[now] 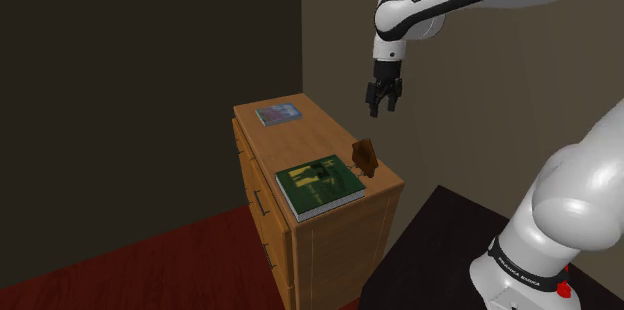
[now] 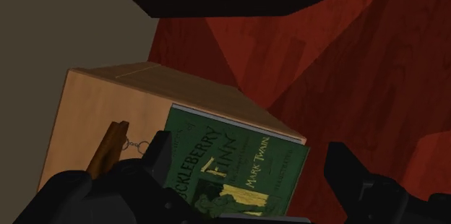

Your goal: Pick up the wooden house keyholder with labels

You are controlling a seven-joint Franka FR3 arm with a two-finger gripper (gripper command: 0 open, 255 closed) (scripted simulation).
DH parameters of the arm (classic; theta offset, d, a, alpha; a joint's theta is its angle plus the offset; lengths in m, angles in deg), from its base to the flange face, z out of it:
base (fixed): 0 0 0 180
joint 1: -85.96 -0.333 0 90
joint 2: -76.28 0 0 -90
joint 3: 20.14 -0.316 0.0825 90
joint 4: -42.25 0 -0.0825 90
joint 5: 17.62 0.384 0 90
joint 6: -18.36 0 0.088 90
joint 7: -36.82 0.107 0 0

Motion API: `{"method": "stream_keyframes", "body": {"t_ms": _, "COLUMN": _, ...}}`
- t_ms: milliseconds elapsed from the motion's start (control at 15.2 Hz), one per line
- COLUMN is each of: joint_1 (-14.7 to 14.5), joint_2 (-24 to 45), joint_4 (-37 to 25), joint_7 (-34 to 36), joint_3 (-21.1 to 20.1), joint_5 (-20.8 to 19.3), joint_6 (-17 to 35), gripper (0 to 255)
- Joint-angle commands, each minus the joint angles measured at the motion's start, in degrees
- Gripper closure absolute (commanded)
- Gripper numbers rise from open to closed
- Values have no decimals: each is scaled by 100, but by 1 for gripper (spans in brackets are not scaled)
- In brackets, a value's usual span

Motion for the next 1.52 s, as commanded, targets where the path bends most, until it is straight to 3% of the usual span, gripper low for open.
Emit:
{"method": "stream_keyframes", "body": {"t_ms": 0, "joint_1": 42, "joint_2": 476, "joint_4": -285, "joint_7": -62, "joint_3": 75, "joint_5": 40, "joint_6": 74, "gripper": 0}}
{"method": "stream_keyframes", "body": {"t_ms": 858, "joint_1": 589, "joint_2": 3573, "joint_4": -2744, "joint_7": -443, "joint_3": 366, "joint_5": 455, "joint_6": -62, "gripper": 0}}
{"method": "stream_keyframes", "body": {"t_ms": 1452, "joint_1": 1243, "joint_2": 5963, "joint_4": -5459, "joint_7": -419, "joint_3": 366, "joint_5": 678, "joint_6": -862, "gripper": 0}}
